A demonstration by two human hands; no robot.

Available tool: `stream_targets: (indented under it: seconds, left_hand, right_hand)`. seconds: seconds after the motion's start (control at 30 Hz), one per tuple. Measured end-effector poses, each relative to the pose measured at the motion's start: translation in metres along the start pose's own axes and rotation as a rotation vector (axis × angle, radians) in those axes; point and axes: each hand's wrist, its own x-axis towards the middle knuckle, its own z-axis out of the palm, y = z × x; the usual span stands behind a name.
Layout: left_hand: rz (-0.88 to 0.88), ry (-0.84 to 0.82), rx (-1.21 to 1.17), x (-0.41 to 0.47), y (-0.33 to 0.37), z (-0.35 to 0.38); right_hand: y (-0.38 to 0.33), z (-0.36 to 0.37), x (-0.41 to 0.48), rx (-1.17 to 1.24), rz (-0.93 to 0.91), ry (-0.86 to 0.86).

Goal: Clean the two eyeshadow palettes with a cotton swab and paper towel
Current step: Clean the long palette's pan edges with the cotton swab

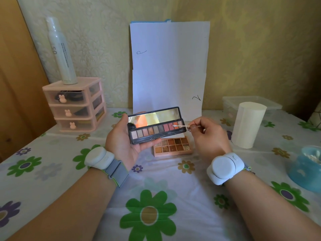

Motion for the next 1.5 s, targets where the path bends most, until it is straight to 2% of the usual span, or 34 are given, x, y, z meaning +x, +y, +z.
stream_targets:
  seconds: [0.47, 0.67, 0.87, 1.1, 1.5]
  left_hand:
    - [0.016, -0.014, 0.008, 0.0020, 0.0006, -0.0017]
    - [0.009, -0.022, 0.020, 0.0018, 0.0002, -0.0013]
    - [0.036, 0.016, -0.002, 0.0018, -0.0001, -0.0005]
    - [0.008, 0.011, 0.010, 0.0024, -0.0008, 0.0001]
    - [0.010, 0.036, -0.025, 0.0013, 0.0003, -0.0014]
  right_hand:
    - [0.0005, 0.0010, -0.0004, -0.019, 0.006, -0.031]
    - [-0.0020, 0.0029, 0.0009, 0.007, 0.001, 0.027]
    - [0.0005, 0.0030, 0.0006, -0.012, 0.015, -0.024]
    - [-0.0010, -0.0035, 0.0024, 0.046, 0.085, 0.044]
    - [0.0027, -0.0020, 0.0040, -0.014, 0.111, -0.016]
